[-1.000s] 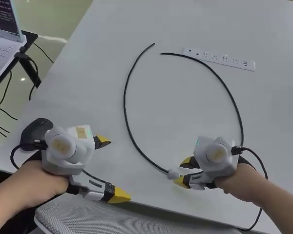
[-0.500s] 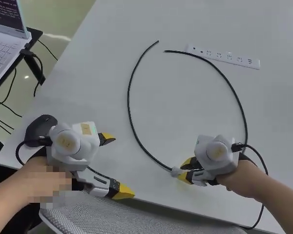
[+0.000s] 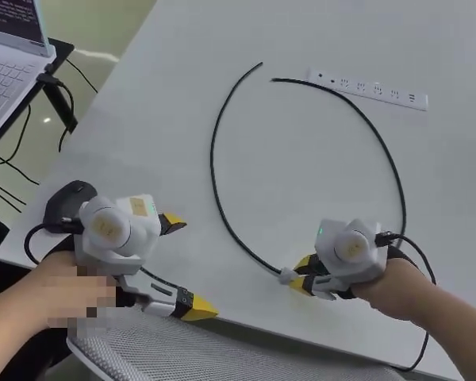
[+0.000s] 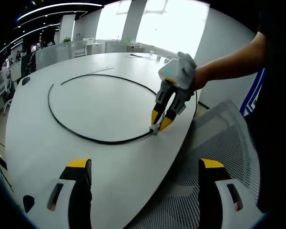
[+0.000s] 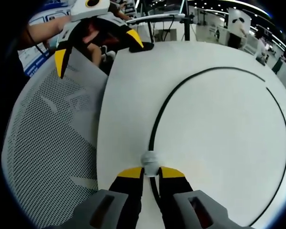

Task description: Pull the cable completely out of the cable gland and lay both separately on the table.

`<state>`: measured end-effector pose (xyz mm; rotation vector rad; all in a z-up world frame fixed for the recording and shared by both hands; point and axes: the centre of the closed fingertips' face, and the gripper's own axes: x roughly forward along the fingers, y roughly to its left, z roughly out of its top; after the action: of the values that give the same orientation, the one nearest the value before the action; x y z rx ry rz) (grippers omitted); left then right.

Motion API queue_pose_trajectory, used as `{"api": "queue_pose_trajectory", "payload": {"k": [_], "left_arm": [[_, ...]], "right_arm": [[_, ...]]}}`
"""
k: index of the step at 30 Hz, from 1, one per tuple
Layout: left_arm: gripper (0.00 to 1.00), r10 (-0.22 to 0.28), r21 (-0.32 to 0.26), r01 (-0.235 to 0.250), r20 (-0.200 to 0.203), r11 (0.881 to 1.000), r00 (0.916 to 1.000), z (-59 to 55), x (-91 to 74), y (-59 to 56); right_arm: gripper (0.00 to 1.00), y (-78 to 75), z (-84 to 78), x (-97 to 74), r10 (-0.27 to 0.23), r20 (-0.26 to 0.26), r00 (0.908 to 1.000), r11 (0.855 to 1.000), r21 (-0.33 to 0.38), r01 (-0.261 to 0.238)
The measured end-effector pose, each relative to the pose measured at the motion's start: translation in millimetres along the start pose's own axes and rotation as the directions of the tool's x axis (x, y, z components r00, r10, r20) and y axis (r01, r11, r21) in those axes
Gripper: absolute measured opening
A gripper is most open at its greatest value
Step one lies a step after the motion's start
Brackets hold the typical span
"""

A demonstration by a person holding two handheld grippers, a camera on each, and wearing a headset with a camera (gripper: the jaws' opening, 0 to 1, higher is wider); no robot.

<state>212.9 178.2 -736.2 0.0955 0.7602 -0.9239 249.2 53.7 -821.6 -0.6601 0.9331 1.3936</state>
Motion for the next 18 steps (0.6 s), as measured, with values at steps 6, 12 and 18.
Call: {"api": "queue_pose_trajectory", "payload": {"k": [6, 12, 18], "left_arm": [[0.93, -0.003, 0.008, 0.003, 0.009, 1.0, 1.0, 4.3, 0.1, -1.2], [0.92, -0.012, 0.017, 0.011, 0.031, 1.0, 0.9995, 13.8, 0.6, -4.4], [0.91, -0.018, 0.038, 0.016, 0.056, 0.999, 0.9983, 27.2, 4.3, -8.7]], "right_arm": [[0.07, 3.5, 5.2, -8.3, -0.003, 0.005, 1.0, 1.0, -0.005, 0.003], [0.06, 8.4, 18.8, -25.5, -0.017, 0.021, 0.9996, 1.0, -0.025, 0.018], [0.06, 11.2, 37.2, -46.5, -0.03, 0.04, 0.9987, 0.999, -0.035, 0.032]]}}
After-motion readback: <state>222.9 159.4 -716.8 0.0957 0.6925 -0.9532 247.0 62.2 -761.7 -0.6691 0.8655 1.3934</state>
